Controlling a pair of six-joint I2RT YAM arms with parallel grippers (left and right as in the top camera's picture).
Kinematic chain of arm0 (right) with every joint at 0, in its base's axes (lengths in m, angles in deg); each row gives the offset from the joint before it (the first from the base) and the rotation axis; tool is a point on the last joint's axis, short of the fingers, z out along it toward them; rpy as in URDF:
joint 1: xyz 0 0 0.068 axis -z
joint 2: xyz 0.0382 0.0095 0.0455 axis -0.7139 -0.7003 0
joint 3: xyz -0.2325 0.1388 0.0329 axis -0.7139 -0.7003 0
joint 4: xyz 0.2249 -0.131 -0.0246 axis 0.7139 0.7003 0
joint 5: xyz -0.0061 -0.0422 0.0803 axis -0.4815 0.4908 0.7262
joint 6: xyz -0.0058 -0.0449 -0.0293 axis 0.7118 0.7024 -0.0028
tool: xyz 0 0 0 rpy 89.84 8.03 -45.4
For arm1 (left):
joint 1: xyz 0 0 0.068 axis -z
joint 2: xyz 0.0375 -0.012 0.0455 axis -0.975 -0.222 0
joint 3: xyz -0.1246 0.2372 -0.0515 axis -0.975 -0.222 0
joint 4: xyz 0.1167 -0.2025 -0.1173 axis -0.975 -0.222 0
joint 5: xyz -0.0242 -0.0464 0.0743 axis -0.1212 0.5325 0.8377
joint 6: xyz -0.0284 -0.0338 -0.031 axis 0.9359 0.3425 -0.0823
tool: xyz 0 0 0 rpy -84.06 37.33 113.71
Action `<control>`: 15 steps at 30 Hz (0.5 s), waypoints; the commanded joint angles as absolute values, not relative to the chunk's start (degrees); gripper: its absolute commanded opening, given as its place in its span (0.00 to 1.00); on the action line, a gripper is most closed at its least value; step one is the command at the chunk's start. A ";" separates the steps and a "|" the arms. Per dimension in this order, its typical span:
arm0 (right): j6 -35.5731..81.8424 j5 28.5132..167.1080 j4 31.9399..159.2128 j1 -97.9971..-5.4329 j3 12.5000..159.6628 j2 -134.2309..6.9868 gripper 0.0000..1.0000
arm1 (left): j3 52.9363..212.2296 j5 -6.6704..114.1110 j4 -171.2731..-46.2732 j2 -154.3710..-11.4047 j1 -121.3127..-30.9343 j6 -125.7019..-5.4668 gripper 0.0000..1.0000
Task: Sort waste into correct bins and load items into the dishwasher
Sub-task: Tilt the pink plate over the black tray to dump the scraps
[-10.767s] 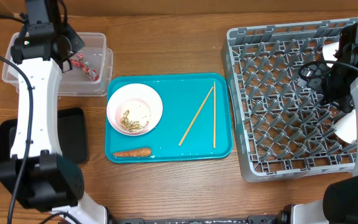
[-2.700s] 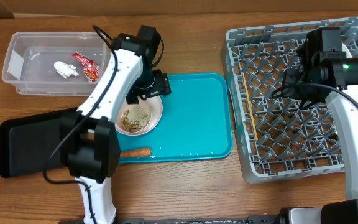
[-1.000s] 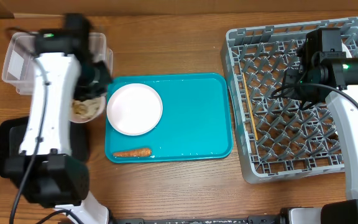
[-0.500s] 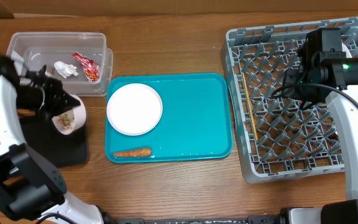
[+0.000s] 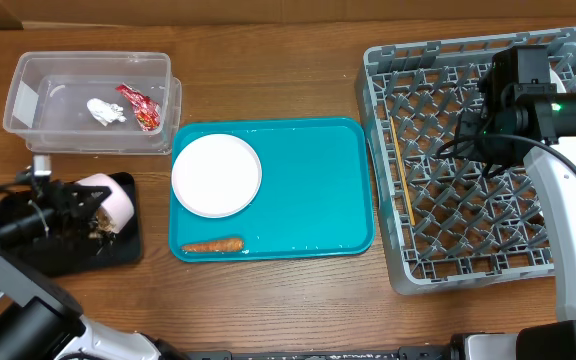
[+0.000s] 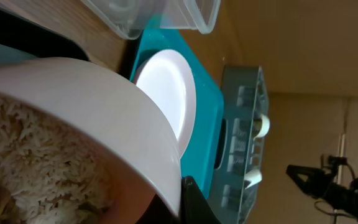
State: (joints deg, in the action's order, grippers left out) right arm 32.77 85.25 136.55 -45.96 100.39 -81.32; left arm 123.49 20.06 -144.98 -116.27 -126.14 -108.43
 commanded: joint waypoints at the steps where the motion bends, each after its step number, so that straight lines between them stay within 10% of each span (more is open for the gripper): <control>1: 32.75 84.88 136.59 -45.80 101.30 -81.03 0.47 | 121.39 13.57 -144.08 -115.49 -128.63 -110.40 0.04; 15: 32.73 84.88 137.22 -45.80 101.30 -81.03 0.47 | 119.40 8.39 -146.29 -115.49 -130.14 -131.80 0.04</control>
State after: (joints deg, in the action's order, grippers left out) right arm 32.77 85.28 137.12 -45.96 100.39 -81.32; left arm 119.80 11.95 -145.81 -116.25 -129.79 -125.75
